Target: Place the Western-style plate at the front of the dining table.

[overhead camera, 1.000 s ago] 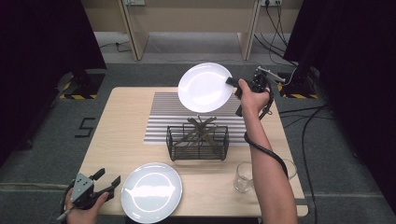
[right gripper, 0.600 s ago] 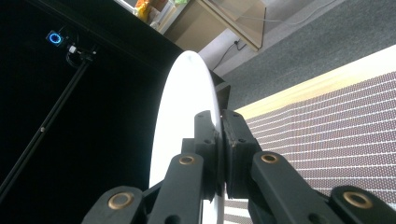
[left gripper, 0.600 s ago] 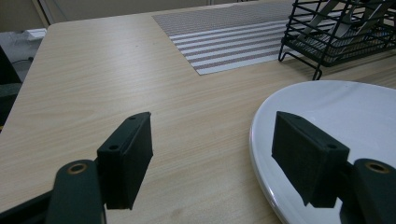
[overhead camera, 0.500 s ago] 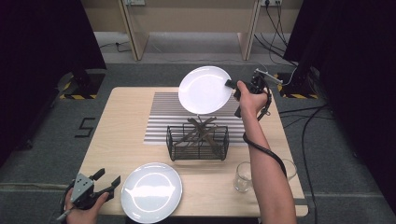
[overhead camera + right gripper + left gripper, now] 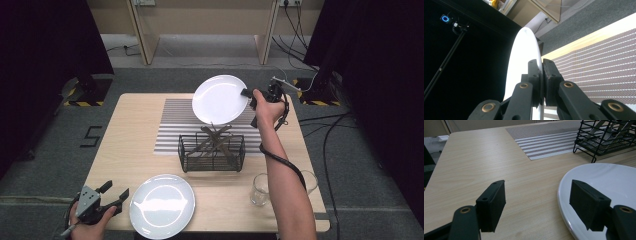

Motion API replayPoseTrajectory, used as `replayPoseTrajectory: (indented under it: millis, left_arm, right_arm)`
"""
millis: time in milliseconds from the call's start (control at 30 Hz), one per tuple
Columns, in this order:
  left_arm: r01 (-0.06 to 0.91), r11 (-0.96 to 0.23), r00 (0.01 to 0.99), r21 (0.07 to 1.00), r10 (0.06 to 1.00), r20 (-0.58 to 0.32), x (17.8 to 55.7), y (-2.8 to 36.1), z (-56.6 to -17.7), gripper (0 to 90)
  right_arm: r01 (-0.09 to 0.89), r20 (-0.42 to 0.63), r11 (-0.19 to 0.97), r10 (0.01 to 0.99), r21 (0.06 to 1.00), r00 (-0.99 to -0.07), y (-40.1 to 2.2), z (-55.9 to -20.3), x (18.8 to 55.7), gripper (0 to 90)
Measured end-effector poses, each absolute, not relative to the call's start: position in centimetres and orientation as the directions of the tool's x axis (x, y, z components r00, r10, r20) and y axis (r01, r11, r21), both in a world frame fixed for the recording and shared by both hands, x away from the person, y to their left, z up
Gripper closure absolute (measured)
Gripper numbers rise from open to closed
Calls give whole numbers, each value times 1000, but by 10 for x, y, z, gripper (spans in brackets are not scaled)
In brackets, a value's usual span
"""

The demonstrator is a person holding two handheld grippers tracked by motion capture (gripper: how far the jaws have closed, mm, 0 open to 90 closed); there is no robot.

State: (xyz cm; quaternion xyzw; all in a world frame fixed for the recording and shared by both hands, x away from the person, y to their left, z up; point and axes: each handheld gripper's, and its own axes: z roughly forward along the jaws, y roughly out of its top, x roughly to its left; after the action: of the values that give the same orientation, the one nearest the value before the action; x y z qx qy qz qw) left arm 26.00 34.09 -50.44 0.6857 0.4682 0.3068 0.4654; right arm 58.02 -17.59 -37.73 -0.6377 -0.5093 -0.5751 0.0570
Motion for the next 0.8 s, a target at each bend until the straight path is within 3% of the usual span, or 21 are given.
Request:
replayPoseTrajectory:
  millis: [800]
  left_arm:
    - [356,-130,375,925,927,-14,260,341,-504,286]
  right_arm:
    - [739,790,-465,596,487,-145,-174,-395,586,855]
